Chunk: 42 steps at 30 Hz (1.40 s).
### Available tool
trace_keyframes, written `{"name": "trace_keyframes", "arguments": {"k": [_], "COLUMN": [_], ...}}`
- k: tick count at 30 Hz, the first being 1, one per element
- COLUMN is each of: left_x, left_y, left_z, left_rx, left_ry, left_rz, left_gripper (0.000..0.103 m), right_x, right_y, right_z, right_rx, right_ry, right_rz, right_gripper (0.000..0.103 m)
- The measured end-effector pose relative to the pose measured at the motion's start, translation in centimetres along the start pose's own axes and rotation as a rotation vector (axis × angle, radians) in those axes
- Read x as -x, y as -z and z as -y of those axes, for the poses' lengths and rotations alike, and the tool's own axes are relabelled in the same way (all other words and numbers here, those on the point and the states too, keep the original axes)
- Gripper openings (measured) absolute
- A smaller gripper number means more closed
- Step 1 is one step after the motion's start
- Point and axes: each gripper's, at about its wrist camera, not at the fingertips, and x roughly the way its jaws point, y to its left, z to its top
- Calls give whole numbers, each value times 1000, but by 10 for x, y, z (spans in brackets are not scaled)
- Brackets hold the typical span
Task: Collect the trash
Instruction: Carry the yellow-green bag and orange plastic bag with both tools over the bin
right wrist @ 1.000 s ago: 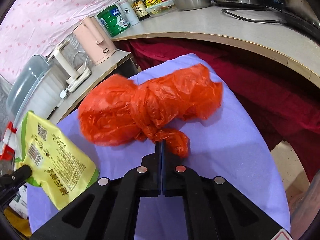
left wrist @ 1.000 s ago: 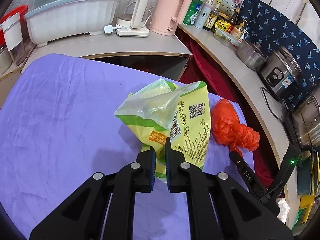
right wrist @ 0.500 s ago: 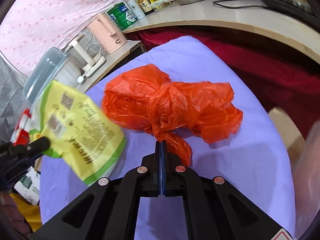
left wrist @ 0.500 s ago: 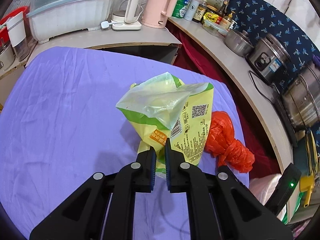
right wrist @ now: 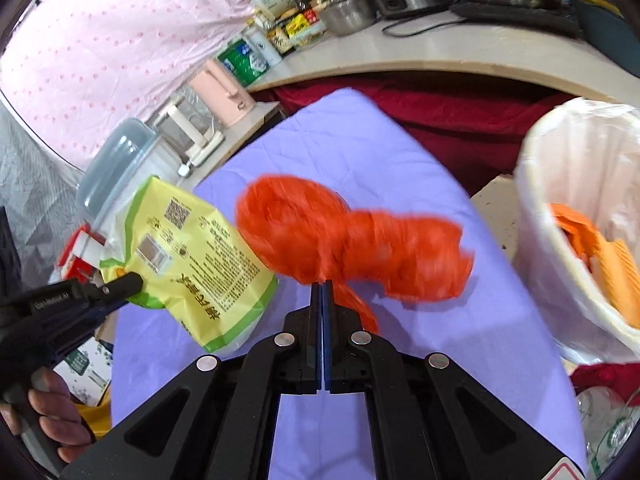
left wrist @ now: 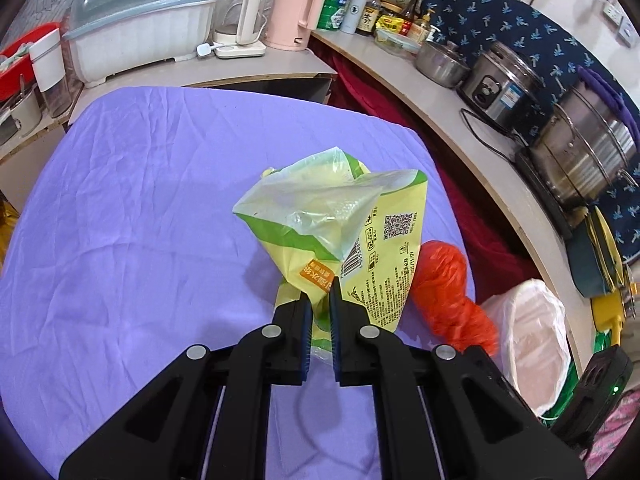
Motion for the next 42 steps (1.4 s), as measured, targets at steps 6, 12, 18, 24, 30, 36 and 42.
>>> {"name": "trace_keyframes", "arguments": {"k": [6,12,18,24,30,36,42], "left_x": [33,46,53,46,36,36,47], "left_y": [20,33,32,24,23,29,33], "left_z": [15,13,-4,-14,-11,-4,4], "left_rx": [-49,-47,-7,15,5,-17,-39], "left_ry": [19,5,-20,-42,-45,-41,-23], "left_rz": [30,42,58,53,33,24,36], "left_gripper": [7,7,7,7,7,7,7], "right_x": [42,38,8,-24,-34,-28,5], "right_y": [14,32,43,41,44,47,37], "right_z": [-1,4,21,36,30,26,14], "right_rx": [10,21,24,5,47,53,53], "right_ry": [10,44,87,114,131,124,97], "right_rz": [32,-8,-55,-93,-90,-98,-25], "right_gripper": [1,18,41,41,30,9,8]}}
